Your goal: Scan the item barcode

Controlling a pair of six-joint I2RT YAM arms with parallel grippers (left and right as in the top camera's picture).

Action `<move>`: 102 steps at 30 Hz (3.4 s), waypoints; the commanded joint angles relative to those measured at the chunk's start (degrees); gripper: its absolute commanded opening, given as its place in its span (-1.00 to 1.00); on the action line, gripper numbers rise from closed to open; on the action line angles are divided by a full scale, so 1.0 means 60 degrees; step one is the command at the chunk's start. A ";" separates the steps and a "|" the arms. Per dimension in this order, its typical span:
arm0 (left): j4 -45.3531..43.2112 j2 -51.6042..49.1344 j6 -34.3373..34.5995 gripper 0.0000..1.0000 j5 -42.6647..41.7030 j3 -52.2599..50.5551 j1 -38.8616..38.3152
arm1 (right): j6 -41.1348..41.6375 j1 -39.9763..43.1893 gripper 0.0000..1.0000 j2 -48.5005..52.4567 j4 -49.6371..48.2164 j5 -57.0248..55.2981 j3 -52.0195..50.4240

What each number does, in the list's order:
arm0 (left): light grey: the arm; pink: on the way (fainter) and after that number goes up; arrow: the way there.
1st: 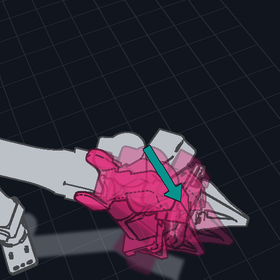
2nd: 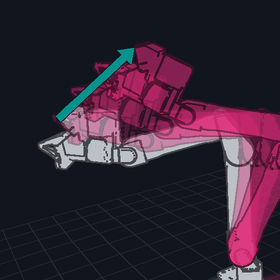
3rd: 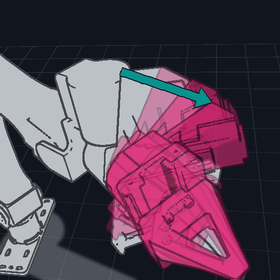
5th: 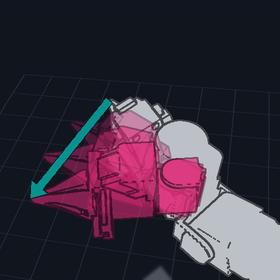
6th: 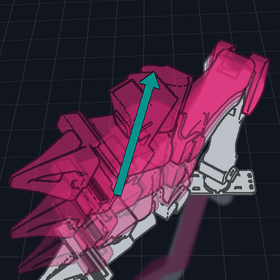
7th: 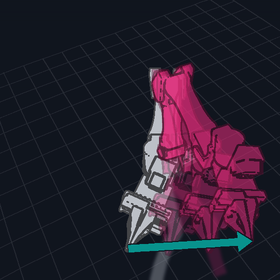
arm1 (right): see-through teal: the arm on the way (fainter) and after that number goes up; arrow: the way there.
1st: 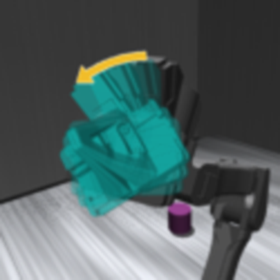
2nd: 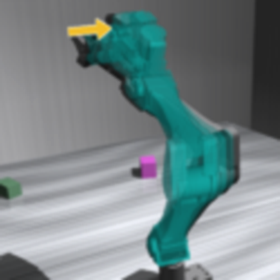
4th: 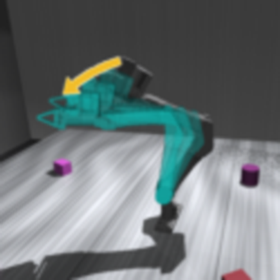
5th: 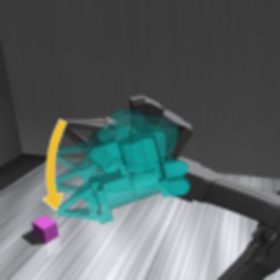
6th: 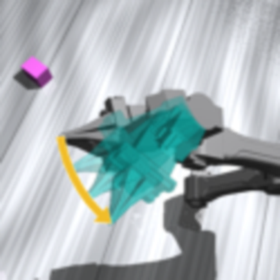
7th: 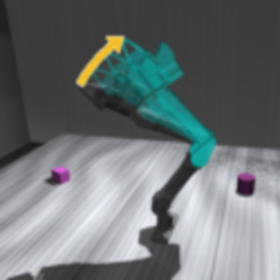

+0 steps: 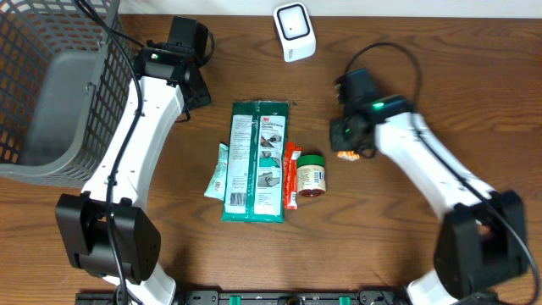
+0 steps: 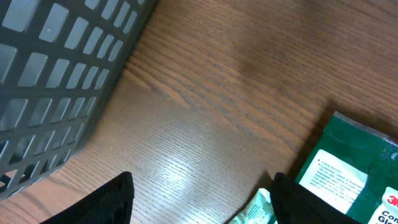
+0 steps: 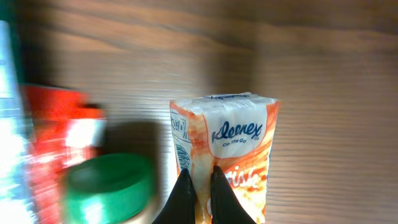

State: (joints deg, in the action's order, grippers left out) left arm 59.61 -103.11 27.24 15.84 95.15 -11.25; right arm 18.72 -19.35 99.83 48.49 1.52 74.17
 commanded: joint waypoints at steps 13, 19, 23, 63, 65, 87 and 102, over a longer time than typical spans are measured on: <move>0.0040 -0.0106 0.0157 0.41 0.0229 -0.0055 0.0007 | -0.2065 0.2841 -0.98 0.0102 -0.3067 0.7934 -0.2127; 0.0040 -0.0106 0.0160 0.41 0.0229 -0.0055 0.0007 | -0.1694 0.3311 -0.98 0.0102 -0.5723 0.9027 -0.3832; 0.0040 -0.0106 0.0160 0.41 0.0229 -0.0055 0.0007 | -0.1337 0.3308 -0.98 0.0102 -0.6663 0.8827 -0.4481; 0.0040 -0.0106 0.0160 0.41 0.0229 -0.0055 0.0007 | -0.0834 0.3107 -0.02 -0.0379 -0.4390 0.6681 -0.2648; 0.0040 -0.0106 0.0160 0.41 0.0229 -0.0055 0.0007 | -0.0838 0.2867 0.08 -0.0426 -0.3490 0.5748 -0.1953; 0.0044 -0.0106 0.0160 0.41 0.0229 -0.0055 0.0007 | 0.0605 -0.1738 0.43 0.1005 -0.0510 -0.3206 0.0397; 0.0040 -0.0106 0.0160 0.41 0.0229 -0.0055 0.0007 | 0.0623 -0.1727 0.32 0.1494 -0.0681 -0.2707 0.0357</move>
State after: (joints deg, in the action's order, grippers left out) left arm 59.61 -103.11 27.24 15.84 95.15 -11.25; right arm 21.54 -29.21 108.40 44.40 -14.74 76.03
